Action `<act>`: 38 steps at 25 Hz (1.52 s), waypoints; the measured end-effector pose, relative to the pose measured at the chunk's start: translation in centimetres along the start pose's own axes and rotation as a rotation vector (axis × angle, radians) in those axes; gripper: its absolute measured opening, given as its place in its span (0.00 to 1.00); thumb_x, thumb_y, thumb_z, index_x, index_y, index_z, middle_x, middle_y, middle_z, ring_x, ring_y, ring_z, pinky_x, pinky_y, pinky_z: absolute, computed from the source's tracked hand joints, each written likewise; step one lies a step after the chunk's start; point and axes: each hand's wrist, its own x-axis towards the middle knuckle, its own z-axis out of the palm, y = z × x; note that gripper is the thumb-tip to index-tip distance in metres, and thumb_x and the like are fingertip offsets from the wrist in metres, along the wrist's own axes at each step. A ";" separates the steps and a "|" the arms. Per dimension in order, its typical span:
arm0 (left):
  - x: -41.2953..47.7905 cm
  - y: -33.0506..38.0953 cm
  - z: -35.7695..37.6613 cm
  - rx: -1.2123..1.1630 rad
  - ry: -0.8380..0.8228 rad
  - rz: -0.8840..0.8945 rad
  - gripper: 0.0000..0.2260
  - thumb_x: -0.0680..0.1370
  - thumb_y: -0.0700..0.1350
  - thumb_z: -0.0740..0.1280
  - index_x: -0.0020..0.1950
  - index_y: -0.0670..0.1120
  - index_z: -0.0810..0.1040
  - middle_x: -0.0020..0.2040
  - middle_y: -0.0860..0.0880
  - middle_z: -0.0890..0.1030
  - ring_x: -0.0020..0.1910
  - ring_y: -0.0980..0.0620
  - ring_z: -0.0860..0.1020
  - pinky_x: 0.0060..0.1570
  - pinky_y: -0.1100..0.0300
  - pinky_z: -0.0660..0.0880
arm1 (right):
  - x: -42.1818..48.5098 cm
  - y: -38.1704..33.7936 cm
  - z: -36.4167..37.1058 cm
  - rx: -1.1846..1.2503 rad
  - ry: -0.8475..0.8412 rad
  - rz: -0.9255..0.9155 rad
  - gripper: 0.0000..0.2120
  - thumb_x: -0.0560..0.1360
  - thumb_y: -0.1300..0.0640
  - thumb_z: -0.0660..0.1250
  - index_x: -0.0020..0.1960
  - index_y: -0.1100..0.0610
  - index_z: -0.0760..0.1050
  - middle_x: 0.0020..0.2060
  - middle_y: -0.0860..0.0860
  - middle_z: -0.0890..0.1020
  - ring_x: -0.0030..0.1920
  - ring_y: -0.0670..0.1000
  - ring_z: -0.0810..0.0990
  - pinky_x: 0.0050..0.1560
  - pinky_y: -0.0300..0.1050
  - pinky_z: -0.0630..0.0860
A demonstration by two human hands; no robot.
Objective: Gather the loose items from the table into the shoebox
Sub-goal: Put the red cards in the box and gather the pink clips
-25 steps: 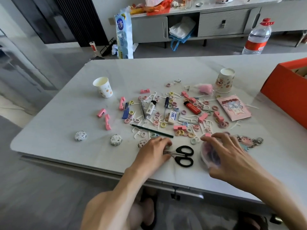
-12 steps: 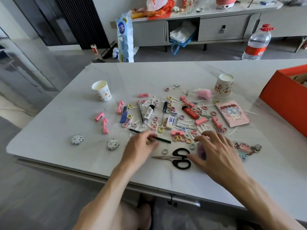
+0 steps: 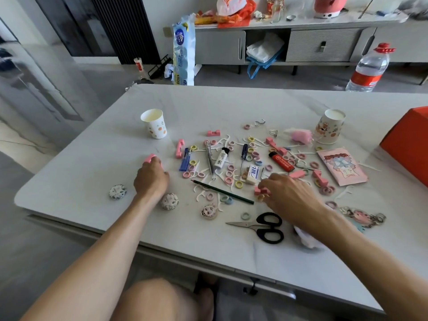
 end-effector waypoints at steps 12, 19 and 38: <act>5.0 -1.3 -0.6 0.052 0.012 -0.015 0.16 0.80 0.42 0.63 0.65 0.37 0.70 0.63 0.37 0.69 0.57 0.32 0.76 0.54 0.46 0.73 | 4.4 1.1 0.9 -0.038 -0.176 0.049 0.12 0.76 0.43 0.66 0.53 0.50 0.74 0.46 0.47 0.80 0.39 0.47 0.77 0.32 0.40 0.71; 5.3 0.3 0.6 0.016 0.092 0.051 0.13 0.80 0.45 0.63 0.63 0.40 0.74 0.60 0.38 0.76 0.58 0.35 0.76 0.53 0.48 0.72 | 5.3 6.4 -1.1 -0.074 -0.112 0.252 0.06 0.79 0.58 0.62 0.54 0.54 0.75 0.47 0.51 0.80 0.42 0.49 0.79 0.45 0.45 0.80; -1.6 12.3 -1.5 -0.941 -0.178 0.024 0.06 0.80 0.41 0.64 0.53 0.41 0.78 0.38 0.44 0.81 0.32 0.47 0.79 0.29 0.62 0.70 | 5.3 11.0 -0.1 0.137 0.114 0.391 0.09 0.76 0.58 0.68 0.56 0.55 0.77 0.49 0.53 0.81 0.37 0.47 0.77 0.31 0.38 0.72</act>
